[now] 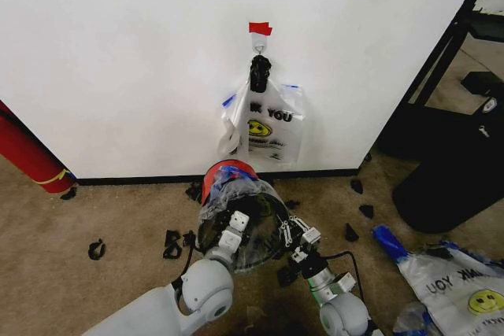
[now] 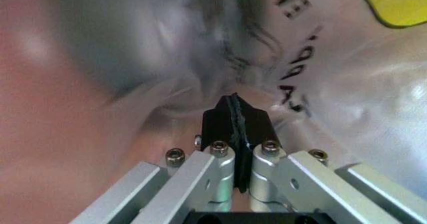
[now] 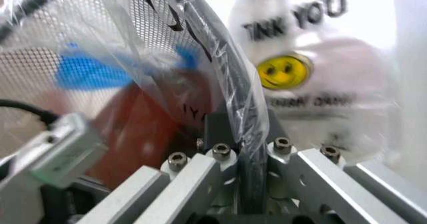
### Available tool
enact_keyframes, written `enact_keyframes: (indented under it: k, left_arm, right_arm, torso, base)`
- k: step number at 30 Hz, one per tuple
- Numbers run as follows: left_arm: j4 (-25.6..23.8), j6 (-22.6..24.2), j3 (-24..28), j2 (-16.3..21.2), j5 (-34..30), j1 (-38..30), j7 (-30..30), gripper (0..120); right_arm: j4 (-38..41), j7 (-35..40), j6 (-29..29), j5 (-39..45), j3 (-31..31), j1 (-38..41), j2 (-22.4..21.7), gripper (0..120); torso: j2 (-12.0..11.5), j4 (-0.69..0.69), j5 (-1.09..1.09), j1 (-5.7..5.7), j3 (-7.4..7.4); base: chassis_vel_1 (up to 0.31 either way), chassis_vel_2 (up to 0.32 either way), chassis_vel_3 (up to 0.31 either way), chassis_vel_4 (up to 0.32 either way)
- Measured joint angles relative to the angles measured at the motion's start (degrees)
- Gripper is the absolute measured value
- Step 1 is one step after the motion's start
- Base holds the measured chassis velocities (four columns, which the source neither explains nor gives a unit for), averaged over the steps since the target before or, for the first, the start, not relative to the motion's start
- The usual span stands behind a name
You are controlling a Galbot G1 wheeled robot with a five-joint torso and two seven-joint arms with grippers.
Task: Pick up the garbage bag from the wall and place it over the trash bin.
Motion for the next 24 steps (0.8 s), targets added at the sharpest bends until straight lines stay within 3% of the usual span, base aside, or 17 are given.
enact_keyframes:
  k: [6,11,16,21,24]
  left_arm:
    - [-4.5,-3.5,-0.2,1.5,1.0,3.0,4.9,0]
    - [-10.0,-13.6,0.1,3.3,3.3,5.2,13.7,0]
    - [-11.0,-19.0,-0.6,3.9,3.6,5.4,17.3,0]
    - [-13.7,-26.4,-7.0,5.3,4.4,8.2,22.5,0]
    - [-14.7,-27.9,-9.8,5.8,5.2,9.7,24.4,0]
  right_arm:
    - [-0.1,5.7,-4.4,6.5,-1.2,0.7,-0.1,0]
    - [-0.3,9.2,-8.5,10.0,-2.0,1.3,-0.1,0]
    - [-0.3,10.0,-10.3,12.1,-2.5,1.6,-0.1,0]
    - [1.3,12.9,-16.2,21.7,-2.0,1.8,-1.2,0]
    - [2.2,14.0,-18.0,25.2,-1.6,1.5,-1.9,0]
  torso:
    - [0.0,0.01,-0.01,0.00,0.00]
    - [0.0,0.01,0.01,0.00,0.00]
    - [0.0,0.00,0.00,0.00,0.00]
    - [0.0,0.00,0.00,0.00,0.00]
    - [0.0,0.00,0.00,0.00,0.00]
  base:
    - [0.000,0.000,0.000,0.000]
    - [0.000,0.000,0.000,0.000]
    - [0.000,0.000,0.000,0.000]
    - [0.000,0.000,0.000,0.000]
    - [0.000,0.000,0.000,0.000]
